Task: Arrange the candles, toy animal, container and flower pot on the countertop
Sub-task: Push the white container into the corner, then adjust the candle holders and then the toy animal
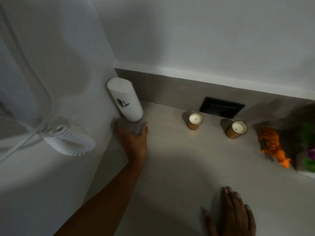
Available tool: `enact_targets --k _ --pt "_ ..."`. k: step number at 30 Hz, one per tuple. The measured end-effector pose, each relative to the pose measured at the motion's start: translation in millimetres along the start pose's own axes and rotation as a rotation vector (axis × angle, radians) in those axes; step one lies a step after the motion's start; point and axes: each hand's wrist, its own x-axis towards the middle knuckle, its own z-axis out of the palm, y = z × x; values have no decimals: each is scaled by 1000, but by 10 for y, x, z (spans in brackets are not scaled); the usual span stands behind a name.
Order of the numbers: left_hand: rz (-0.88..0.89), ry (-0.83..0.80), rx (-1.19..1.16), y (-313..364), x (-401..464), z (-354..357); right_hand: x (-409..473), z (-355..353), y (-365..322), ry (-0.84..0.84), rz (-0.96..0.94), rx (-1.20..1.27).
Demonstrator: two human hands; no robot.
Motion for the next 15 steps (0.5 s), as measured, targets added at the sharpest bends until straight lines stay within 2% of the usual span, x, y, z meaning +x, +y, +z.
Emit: enact_targets --k 2,6,10,15 --pt "119 -63 72 -133 -431 -65 301 -147 -226 -12 49 120" --pt "193 -378 52 19 -1051 206 941 -215 -361 198 254 528" --pt "142 -435 76 376 -1150 766 1740 -147 -464 215 367 729" --pt "151 -418 136 431 -1052 1164 2207 -44 -459 228 349 717"
